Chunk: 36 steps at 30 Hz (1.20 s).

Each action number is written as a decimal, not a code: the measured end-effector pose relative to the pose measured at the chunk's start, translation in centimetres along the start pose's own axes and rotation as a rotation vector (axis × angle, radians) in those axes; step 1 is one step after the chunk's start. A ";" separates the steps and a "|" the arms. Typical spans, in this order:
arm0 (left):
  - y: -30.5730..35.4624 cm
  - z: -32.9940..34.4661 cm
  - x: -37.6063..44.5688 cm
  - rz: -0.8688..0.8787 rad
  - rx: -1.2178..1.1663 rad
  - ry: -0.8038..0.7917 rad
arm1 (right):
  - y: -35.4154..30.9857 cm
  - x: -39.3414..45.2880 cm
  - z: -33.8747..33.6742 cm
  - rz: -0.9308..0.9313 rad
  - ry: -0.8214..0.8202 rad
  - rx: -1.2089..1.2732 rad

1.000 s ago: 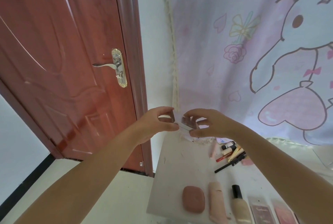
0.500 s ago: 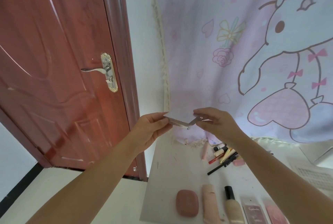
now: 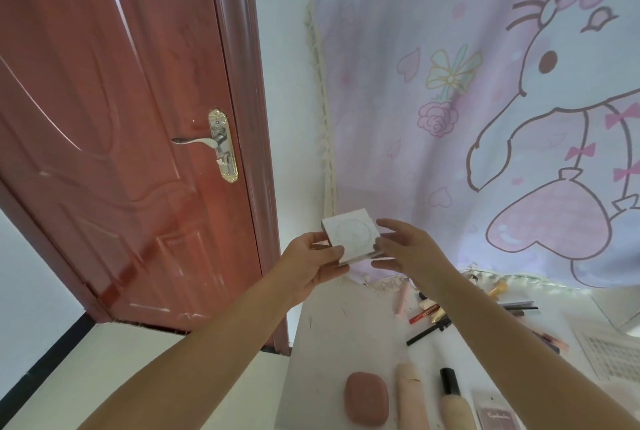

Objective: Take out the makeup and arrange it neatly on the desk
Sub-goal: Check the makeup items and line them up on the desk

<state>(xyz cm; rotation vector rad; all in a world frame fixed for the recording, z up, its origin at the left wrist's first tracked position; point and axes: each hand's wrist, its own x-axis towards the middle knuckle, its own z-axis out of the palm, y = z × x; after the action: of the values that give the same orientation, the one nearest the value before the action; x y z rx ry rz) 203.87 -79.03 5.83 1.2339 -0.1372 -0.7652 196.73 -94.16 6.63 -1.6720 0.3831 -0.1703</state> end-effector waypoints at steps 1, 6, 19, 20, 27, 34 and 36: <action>-0.1 0.1 0.0 0.008 0.017 -0.020 | 0.2 0.0 0.2 -0.012 0.024 -0.046; 0.1 -0.9 -0.1 0.019 0.257 -0.168 | 0.0 0.6 -0.9 0.067 0.109 0.141; 0.5 -1.4 -0.8 0.151 0.642 -0.172 | -0.4 1.3 -0.6 0.149 -0.095 0.205; 0.6 -1.4 -0.7 0.167 0.645 -0.134 | -0.6 1.1 -0.4 0.106 -0.131 0.062; 0.9 -2.2 -0.6 0.168 0.664 -0.096 | -1.3 0.2 0.1 -0.116 -0.332 -0.659; 0.2 -2.8 -0.2 0.145 0.699 -0.076 | 0.0 0.2 0.8 -0.267 -0.294 -0.739; 0.0 -2.8 0.0 0.125 0.654 -0.069 | 0.1 0.3 0.8 -0.266 -0.336 -0.769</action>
<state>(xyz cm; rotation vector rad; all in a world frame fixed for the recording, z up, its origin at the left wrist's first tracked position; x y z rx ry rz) 205.20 -76.80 4.82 1.7949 -0.5487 -0.6731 197.28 -93.53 6.39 -2.4617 -0.0528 0.0802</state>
